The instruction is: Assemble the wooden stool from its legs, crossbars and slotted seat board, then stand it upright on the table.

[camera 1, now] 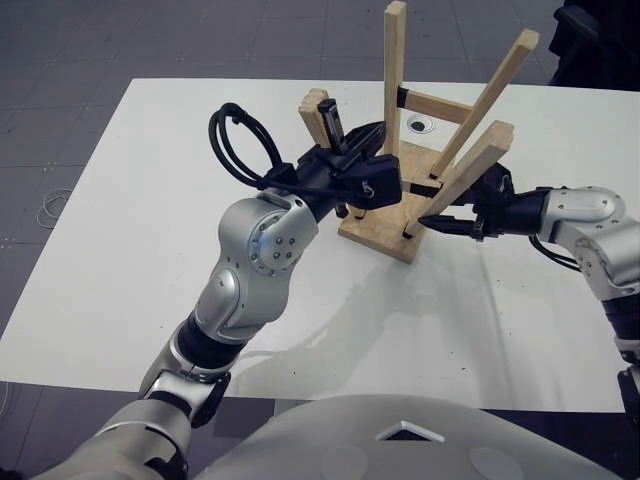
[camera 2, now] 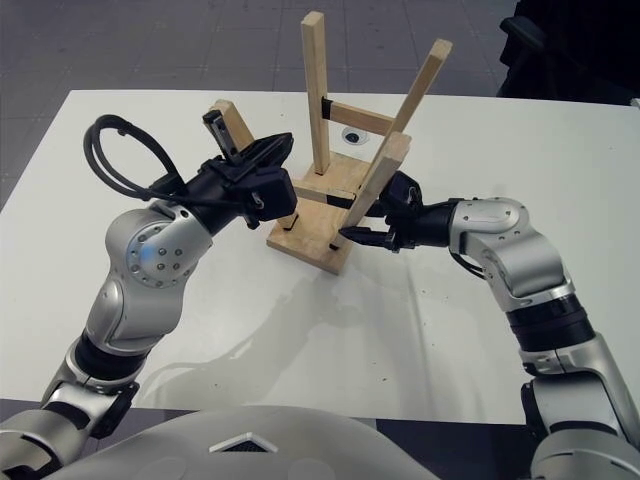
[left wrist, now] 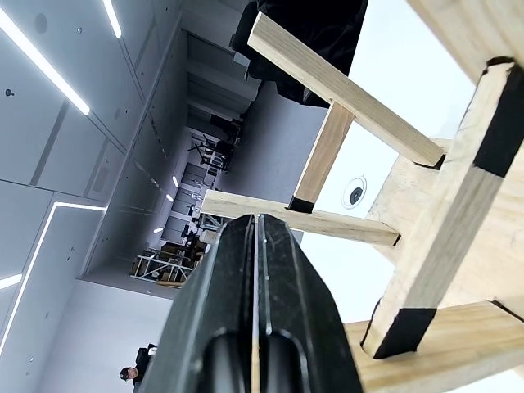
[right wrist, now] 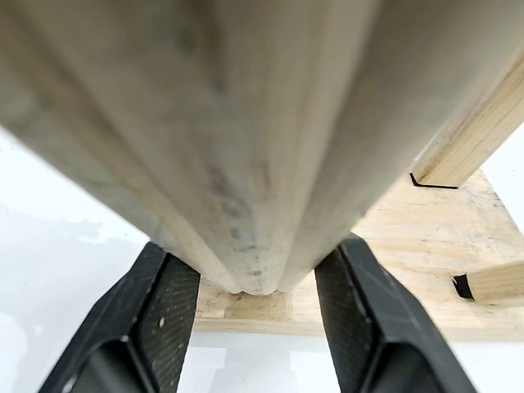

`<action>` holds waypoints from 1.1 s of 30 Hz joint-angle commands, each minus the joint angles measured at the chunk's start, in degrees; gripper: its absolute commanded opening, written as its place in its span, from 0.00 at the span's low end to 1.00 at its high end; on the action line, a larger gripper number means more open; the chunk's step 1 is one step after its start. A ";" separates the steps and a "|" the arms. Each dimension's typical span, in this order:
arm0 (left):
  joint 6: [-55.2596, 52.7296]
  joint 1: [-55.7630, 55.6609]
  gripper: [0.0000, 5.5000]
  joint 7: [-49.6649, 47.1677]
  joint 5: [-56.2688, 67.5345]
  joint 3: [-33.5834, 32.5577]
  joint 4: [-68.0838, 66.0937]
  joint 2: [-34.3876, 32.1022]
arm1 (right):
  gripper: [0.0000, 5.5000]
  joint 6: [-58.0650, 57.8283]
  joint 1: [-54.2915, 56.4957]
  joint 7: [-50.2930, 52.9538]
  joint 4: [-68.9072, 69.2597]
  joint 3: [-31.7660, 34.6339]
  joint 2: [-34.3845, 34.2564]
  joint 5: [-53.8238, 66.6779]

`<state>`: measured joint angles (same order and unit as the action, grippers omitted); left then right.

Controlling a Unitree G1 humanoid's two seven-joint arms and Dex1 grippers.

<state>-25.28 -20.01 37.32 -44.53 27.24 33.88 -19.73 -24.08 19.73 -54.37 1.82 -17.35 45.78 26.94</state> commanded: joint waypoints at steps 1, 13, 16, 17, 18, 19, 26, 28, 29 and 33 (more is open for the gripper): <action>2.07 -4.56 0.02 -0.05 0.81 -2.40 -1.09 0.06 | 0.37 -10.60 -4.86 -0.02 -4.49 -5.33 1.87 -5.80; 3.67 -8.63 0.02 -1.99 -0.39 -0.94 -6.90 2.81 | 0.37 -10.77 -5.17 0.01 -4.01 -5.37 1.76 -5.55; 4.86 4.18 0.02 2.44 -0.11 7.92 -11.86 -1.37 | 0.37 -10.74 -4.97 0.25 -4.00 -5.55 1.28 -5.56; 4.02 8.60 0.02 4.36 1.25 9.86 -11.47 -2.33 | 0.37 -10.63 -5.11 0.26 -3.92 -5.50 1.34 -5.52; 4.68 11.62 0.02 5.13 1.71 11.44 -10.90 -3.50 | 0.37 -10.56 -5.33 0.28 -3.85 -5.39 1.46 -5.45; 5.12 14.16 0.02 5.53 1.84 12.80 -10.98 -4.28 | 0.37 -10.55 -5.67 0.44 -3.77 -5.12 1.59 -5.31; 7.02 14.18 0.02 1.45 3.18 9.02 -10.43 -2.06 | 0.37 -10.95 -6.58 1.16 -2.99 -4.56 1.80 -4.85; 10.10 13.77 0.02 -3.55 3.56 5.52 -5.67 -1.36 | 0.37 -11.17 -6.22 0.98 -2.93 -4.52 1.95 -4.81; 11.74 13.55 0.02 -5.41 3.90 4.07 -2.96 -0.93 | 0.37 -11.28 -6.21 0.97 -2.81 -4.48 2.03 -4.76; 13.78 9.02 0.02 -7.96 5.85 1.83 0.89 3.38 | 0.37 -11.29 -6.31 1.04 -2.90 -4.55 1.96 -4.83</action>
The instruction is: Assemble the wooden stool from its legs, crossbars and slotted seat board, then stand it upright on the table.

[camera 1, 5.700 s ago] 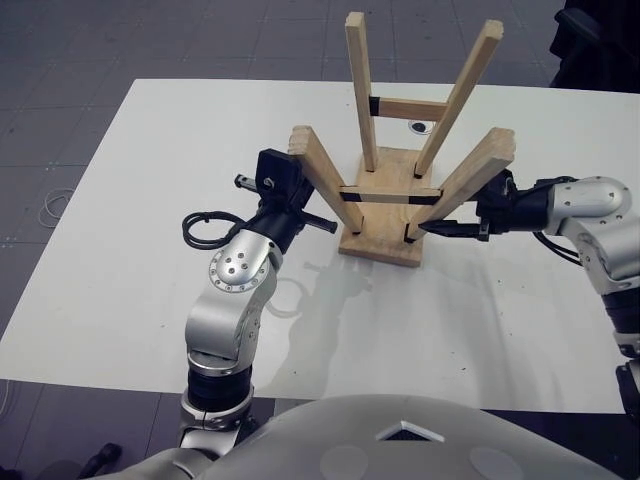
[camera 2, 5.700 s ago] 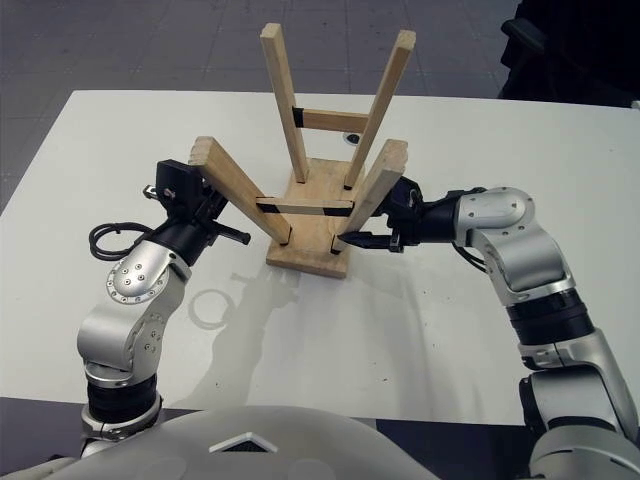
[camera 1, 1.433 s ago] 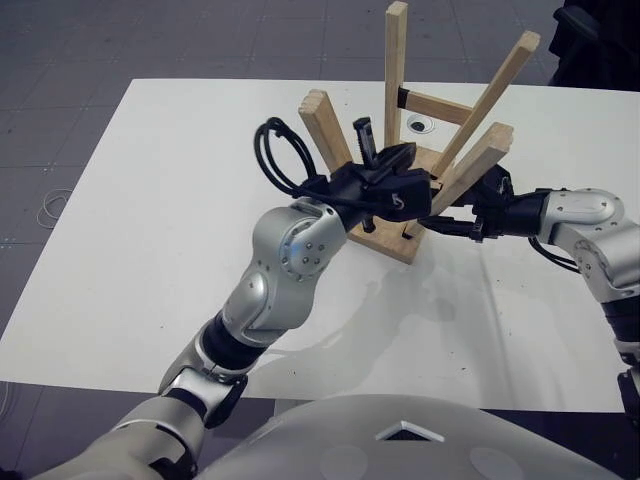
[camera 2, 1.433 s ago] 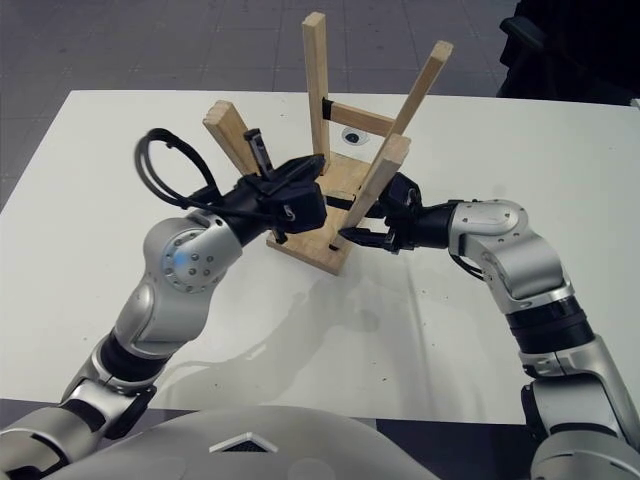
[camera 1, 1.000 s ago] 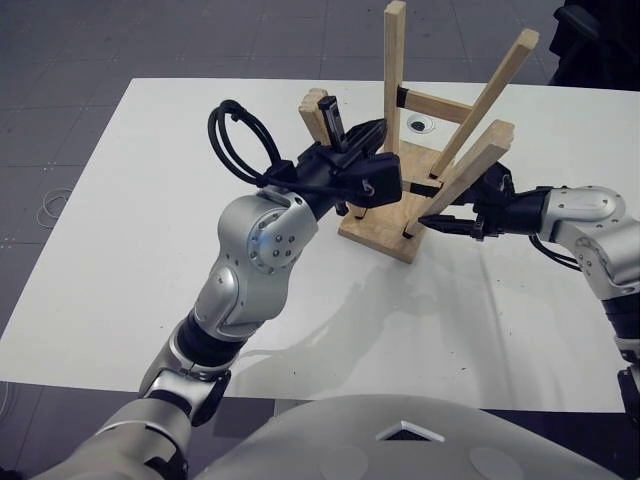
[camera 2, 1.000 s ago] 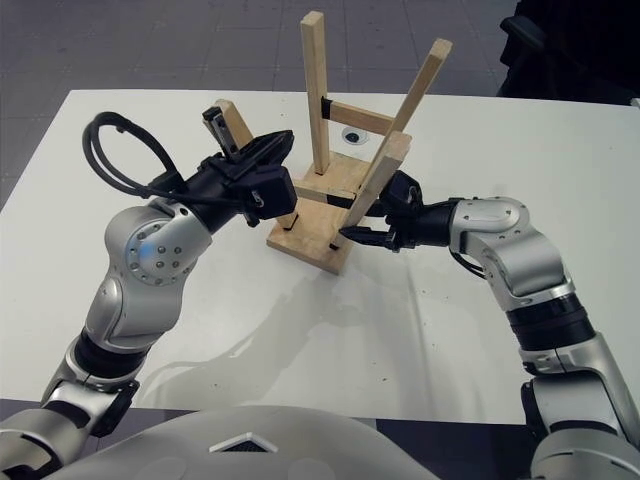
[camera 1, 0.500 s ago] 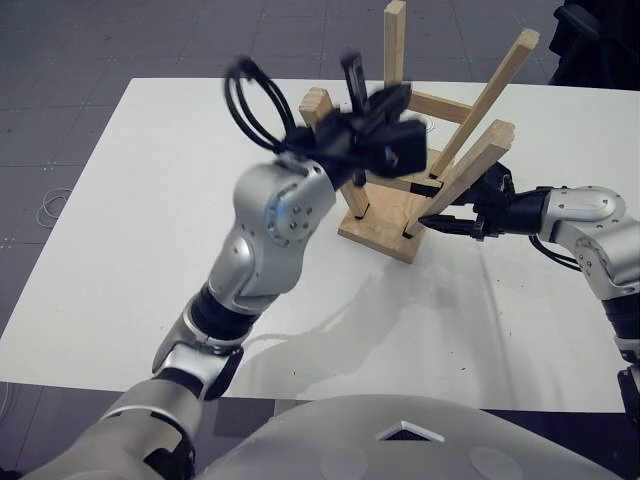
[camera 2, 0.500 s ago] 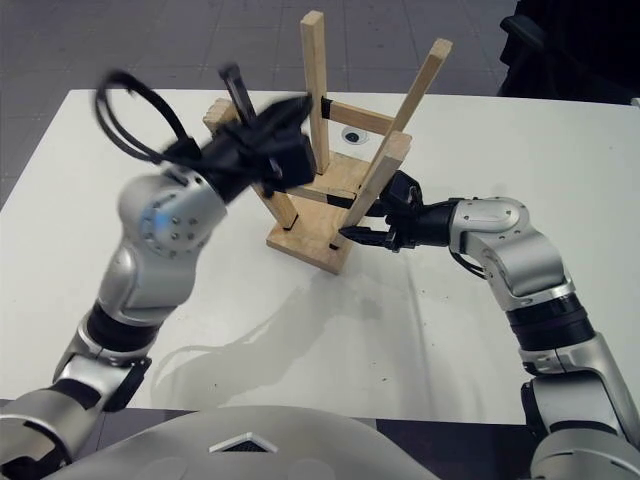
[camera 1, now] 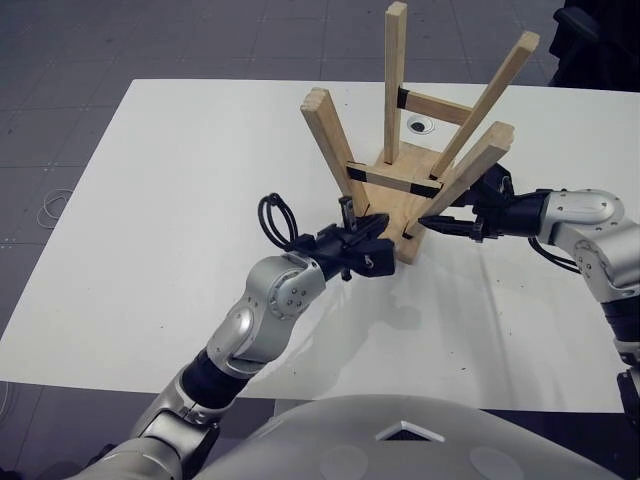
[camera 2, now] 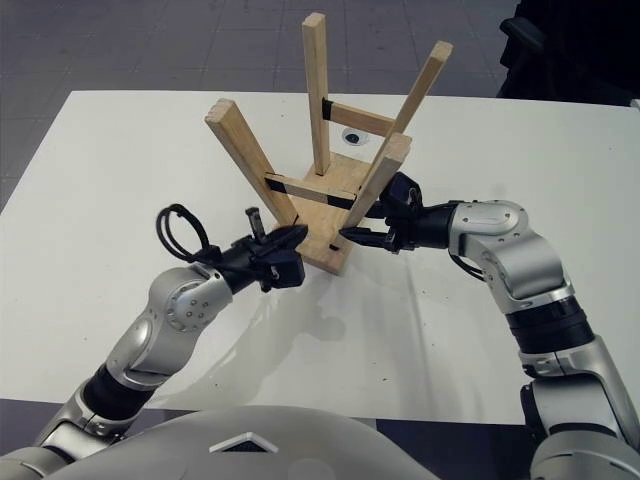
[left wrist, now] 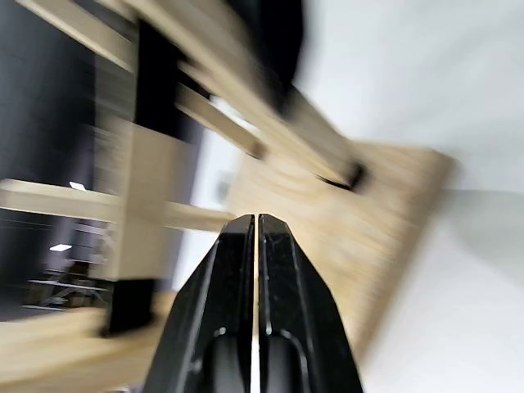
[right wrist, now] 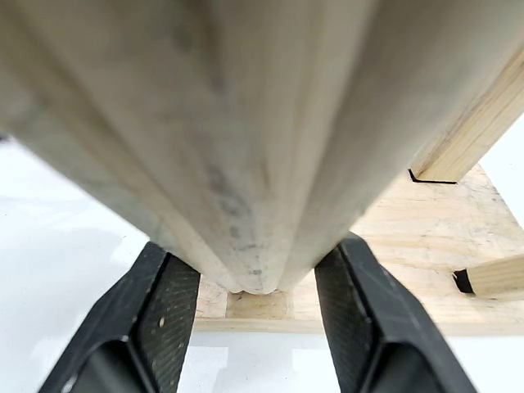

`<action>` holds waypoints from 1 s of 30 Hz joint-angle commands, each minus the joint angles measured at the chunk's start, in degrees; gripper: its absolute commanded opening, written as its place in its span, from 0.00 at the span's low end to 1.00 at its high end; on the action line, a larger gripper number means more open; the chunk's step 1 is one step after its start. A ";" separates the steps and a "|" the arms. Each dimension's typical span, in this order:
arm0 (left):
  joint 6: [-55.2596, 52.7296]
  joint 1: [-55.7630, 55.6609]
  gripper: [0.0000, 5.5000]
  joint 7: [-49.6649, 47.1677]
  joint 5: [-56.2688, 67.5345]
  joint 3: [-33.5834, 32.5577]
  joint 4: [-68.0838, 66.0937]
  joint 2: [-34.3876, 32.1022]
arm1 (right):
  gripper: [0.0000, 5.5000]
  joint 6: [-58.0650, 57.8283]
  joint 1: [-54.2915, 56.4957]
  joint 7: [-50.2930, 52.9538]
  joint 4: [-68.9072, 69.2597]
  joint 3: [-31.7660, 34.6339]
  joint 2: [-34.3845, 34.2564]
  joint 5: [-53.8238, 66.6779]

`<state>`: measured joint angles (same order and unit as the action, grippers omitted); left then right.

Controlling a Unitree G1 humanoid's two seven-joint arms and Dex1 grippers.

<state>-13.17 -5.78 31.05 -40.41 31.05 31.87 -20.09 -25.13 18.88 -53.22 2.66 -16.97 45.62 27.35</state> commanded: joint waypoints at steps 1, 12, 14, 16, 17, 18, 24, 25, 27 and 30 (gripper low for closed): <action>1.77 -7.48 0.02 -1.69 1.92 -1.86 1.95 4.88 | 0.37 -10.27 -5.27 -0.14 -3.84 -5.04 2.03 -5.30; 5.05 -14.76 0.02 -1.12 2.47 0.53 -12.64 6.95 | 0.37 -9.99 -5.06 -0.54 -3.92 -5.35 1.93 -5.52; 4.09 -13.51 0.02 2.18 2.95 3.14 -15.52 6.52 | 0.37 -9.90 -5.19 -0.42 -3.88 -5.33 1.83 -5.52; 0.54 -11.86 0.02 7.07 2.99 5.26 -17.85 5.31 | 0.37 -9.86 -5.13 -0.36 -3.96 -5.30 1.73 -5.52; -0.75 -11.38 0.02 8.74 2.95 5.66 -18.22 4.78 | 0.37 -9.89 -5.13 -0.31 -3.95 -5.23 1.74 -5.48; -1.96 -10.96 0.02 9.50 3.59 5.42 -18.24 4.86 | 0.37 -9.93 -5.17 -0.23 -3.93 -5.16 1.73 -5.44; -7.00 -12.29 0.02 9.70 6.15 3.12 -13.29 7.92 | 0.37 -10.24 -5.46 0.19 -3.59 -4.94 1.54 -5.05; -6.97 -12.95 0.02 8.79 6.63 2.52 -11.82 8.92 | 0.37 -10.45 -5.46 0.20 -3.45 -4.61 1.41 -4.56; -4.90 -14.69 0.02 3.81 8.00 -0.51 -8.72 11.67 | 0.37 -11.02 -5.57 0.43 -2.73 -3.61 1.00 -3.15; -1.05 -15.11 0.02 -4.26 10.24 -6.26 -2.93 14.85 | 0.37 -11.56 -6.38 0.95 -1.28 -1.81 0.46 -1.06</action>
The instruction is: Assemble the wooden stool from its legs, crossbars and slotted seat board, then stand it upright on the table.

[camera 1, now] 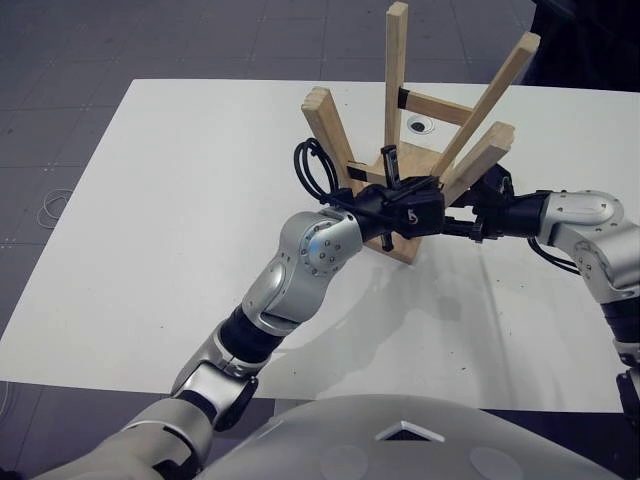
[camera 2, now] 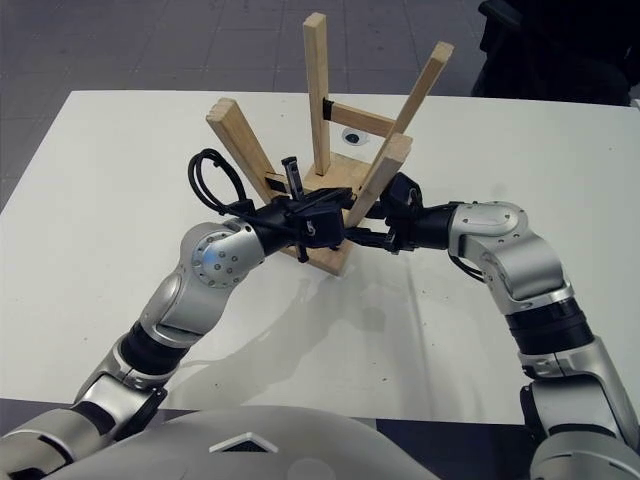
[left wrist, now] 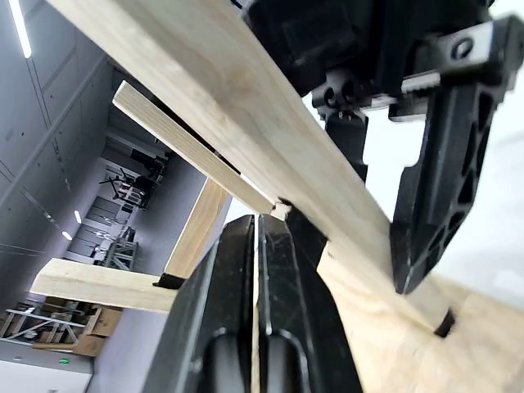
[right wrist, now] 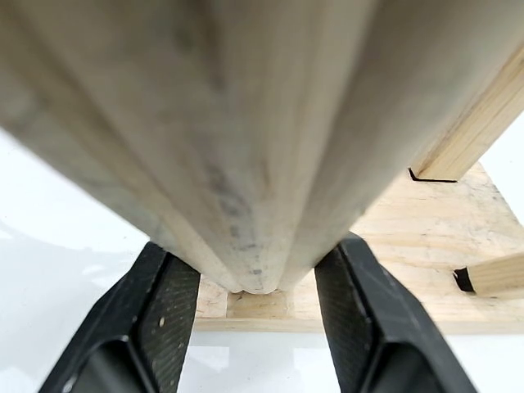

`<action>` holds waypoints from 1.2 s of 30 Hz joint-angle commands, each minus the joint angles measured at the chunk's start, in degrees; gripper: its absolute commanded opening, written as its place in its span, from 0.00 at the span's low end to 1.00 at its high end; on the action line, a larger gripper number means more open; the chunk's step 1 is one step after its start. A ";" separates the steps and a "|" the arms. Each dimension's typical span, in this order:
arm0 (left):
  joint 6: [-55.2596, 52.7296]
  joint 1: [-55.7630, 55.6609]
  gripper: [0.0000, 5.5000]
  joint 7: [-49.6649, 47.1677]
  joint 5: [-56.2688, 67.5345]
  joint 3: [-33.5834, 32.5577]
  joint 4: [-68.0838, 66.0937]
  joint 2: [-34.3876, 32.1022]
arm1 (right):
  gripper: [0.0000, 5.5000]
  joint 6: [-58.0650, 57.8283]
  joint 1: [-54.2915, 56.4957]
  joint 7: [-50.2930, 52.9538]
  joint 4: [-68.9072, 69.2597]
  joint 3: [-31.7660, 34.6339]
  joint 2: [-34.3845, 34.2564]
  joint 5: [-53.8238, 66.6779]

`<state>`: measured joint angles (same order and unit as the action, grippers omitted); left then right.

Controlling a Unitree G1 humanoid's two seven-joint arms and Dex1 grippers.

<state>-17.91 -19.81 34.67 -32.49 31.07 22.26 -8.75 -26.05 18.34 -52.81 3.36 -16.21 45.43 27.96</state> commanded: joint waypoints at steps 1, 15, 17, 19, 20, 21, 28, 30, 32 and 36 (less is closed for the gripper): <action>5.32 -1.05 0.02 -9.56 2.06 -7.35 8.41 3.20 | 0.37 -10.67 -6.11 0.59 -1.35 -1.94 0.58 -1.06; 9.22 -0.01 0.02 -13.87 1.22 -9.50 8.30 -0.27 | 0.37 3.78 -10.74 2.55 4.66 -0.70 -0.74 -9.55; 9.36 0.15 0.02 -13.75 1.21 -9.27 8.35 -0.33 | 0.37 4.76 -11.33 2.72 4.08 -1.09 -0.39 -11.15; 9.42 0.36 0.02 -13.65 1.21 -9.08 8.50 -0.40 | 0.37 4.51 -11.90 2.69 3.97 -1.30 0.06 -11.75; 9.46 0.38 0.02 -13.67 1.18 -8.98 8.48 -0.43 | 0.37 4.06 -12.07 2.20 3.79 -1.62 0.63 -12.03; 9.44 0.43 0.02 -13.75 1.16 -8.92 8.51 -0.41 | 0.37 3.41 -12.13 1.62 3.64 -2.01 1.25 -12.24; 8.95 0.44 0.02 -14.22 0.31 -8.91 8.64 -0.27 | 0.37 0.02 -9.11 -3.08 -1.34 -10.10 6.37 -18.87; 8.73 0.21 0.02 -14.39 -0.03 -9.04 8.55 -0.13 | 0.37 -0.79 -7.71 -4.01 -2.78 -12.22 7.20 -20.27; 8.51 0.33 0.02 -14.56 -0.37 -9.22 8.51 -0.12 | 0.37 -1.24 -5.70 -5.94 -4.07 -14.69 8.10 -21.76; 8.21 0.65 0.02 -15.26 -1.08 -9.38 8.17 0.12 | 0.37 0.40 -2.13 -8.89 -8.83 -19.98 8.79 -25.74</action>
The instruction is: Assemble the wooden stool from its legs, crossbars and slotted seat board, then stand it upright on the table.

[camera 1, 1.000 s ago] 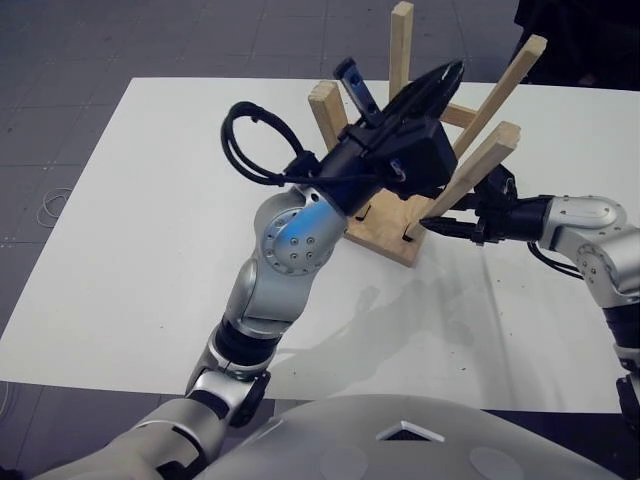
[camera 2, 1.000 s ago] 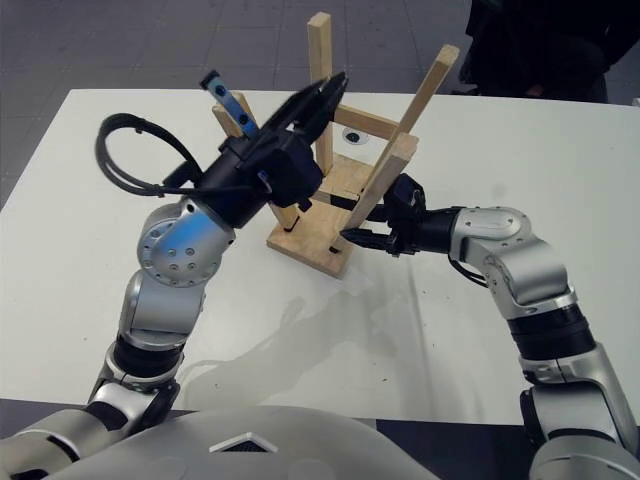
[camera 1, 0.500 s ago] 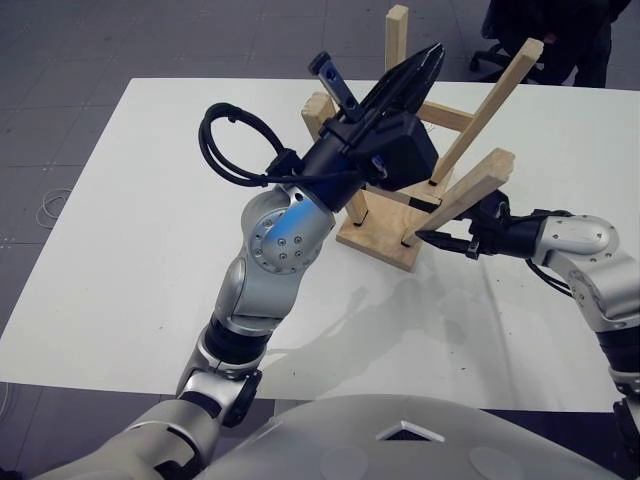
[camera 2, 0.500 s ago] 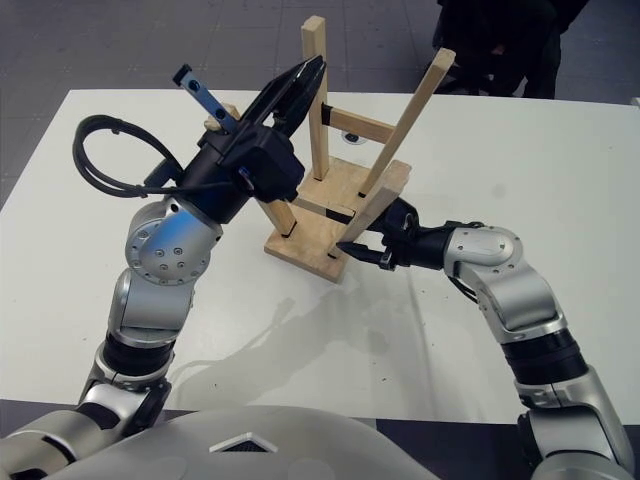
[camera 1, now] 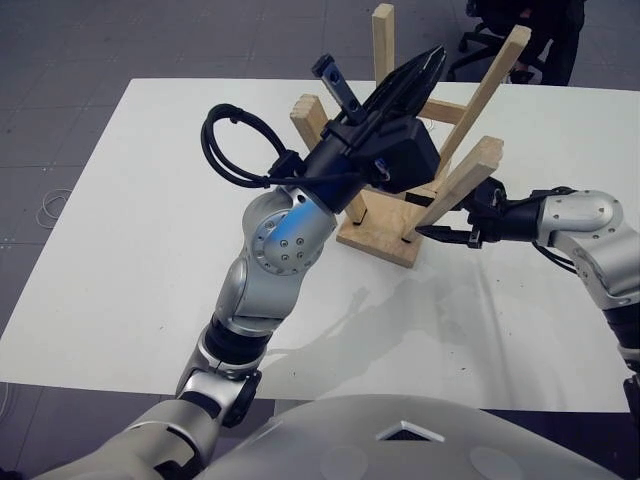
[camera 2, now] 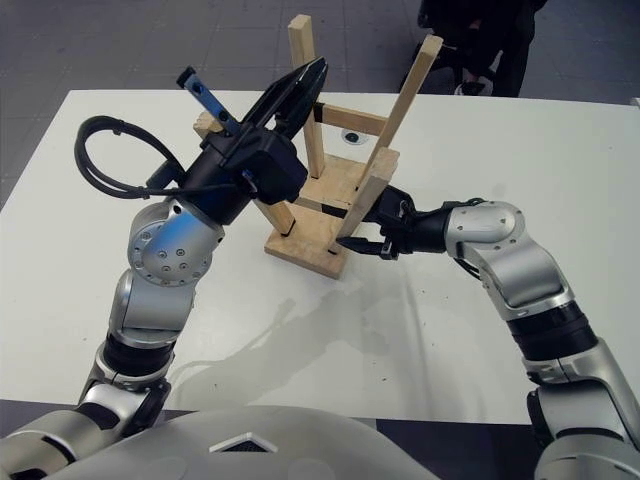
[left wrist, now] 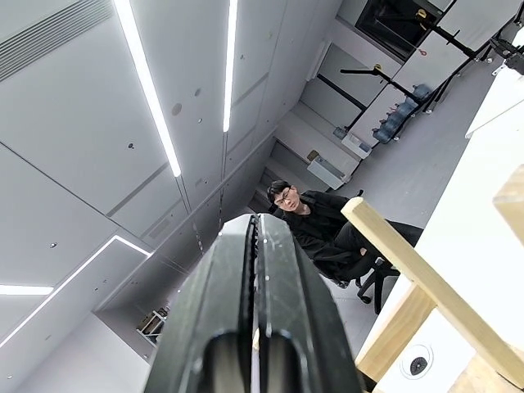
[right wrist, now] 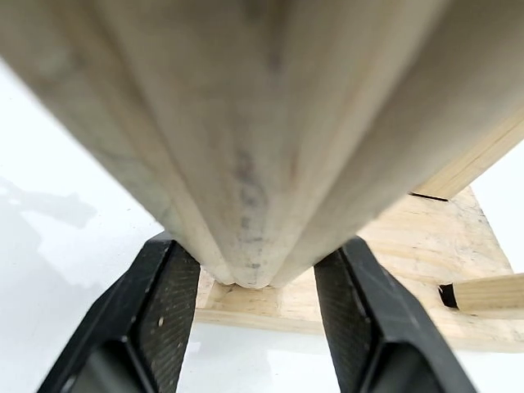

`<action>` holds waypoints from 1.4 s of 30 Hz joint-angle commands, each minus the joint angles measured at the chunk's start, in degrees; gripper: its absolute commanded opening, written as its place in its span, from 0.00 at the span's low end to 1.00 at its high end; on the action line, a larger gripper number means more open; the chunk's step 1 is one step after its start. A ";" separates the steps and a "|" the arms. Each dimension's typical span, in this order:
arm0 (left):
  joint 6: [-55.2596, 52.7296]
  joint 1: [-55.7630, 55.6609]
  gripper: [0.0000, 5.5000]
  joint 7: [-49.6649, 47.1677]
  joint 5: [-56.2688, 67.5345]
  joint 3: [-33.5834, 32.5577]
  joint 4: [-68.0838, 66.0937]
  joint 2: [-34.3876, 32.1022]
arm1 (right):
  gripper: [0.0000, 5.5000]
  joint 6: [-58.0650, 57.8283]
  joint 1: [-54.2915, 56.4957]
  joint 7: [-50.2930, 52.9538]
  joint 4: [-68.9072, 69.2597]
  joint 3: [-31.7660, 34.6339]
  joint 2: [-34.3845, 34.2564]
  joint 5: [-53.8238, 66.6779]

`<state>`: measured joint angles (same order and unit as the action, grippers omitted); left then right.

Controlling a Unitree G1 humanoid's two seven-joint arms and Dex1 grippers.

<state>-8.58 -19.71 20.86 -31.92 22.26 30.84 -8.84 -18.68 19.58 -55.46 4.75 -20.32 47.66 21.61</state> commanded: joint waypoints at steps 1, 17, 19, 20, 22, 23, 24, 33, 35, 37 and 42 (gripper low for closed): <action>-1.08 0.39 0.02 -1.51 -1.72 -0.40 -0.69 0.32 | 0.37 -7.02 -3.61 -6.05 -10.62 -16.12 6.42 -18.89; -0.49 0.46 0.02 -0.74 -0.24 -0.92 -1.80 -0.90 | 0.37 -3.56 -7.09 7.49 -5.60 0.33 -4.79 -4.07; -0.35 0.55 0.02 -0.63 -0.03 -0.97 -1.85 -1.08 | 0.37 -3.06 -7.10 7.36 -5.47 1.01 -5.33 -4.22; -0.31 0.60 0.02 -0.61 0.05 -0.93 -1.83 -1.16 | 0.37 -2.91 -7.10 7.25 -5.40 1.29 -5.50 -4.30; -0.30 0.74 0.02 -0.59 0.17 -0.79 -1.75 -1.25 | 0.44 -2.85 -7.06 6.78 -4.91 1.99 -5.83 -4.18; -0.25 0.77 0.02 -0.59 0.27 -0.77 -1.81 -1.31 | 0.46 -3.14 -7.01 6.57 -4.65 2.48 -6.12 -3.80; -0.19 0.86 0.02 -0.63 0.30 -0.72 -1.86 -1.34 | 0.50 -3.43 -6.98 6.35 -4.50 2.95 -6.45 -3.86; 0.12 2.63 0.02 0.74 -0.19 0.47 -2.61 -3.39 | 0.66 -8.33 -9.21 6.63 -0.39 8.35 -7.16 -2.55; -0.66 3.85 0.02 2.39 -1.04 1.21 -3.42 -5.12 | 0.66 -11.88 -11.01 5.84 3.52 11.79 -5.74 0.34; -1.50 4.88 0.02 3.52 -1.32 1.54 -3.75 -5.91 | 0.66 -15.26 -12.38 5.31 7.46 14.85 -4.52 2.99; -2.30 5.44 0.02 3.50 -1.89 1.79 -3.60 -5.84 | 0.66 -24.09 -11.00 6.94 13.98 21.56 -4.47 10.49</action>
<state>-10.09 -14.38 23.89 -33.10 24.05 27.37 -14.59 -40.16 7.22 -49.57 17.36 -0.78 43.13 30.28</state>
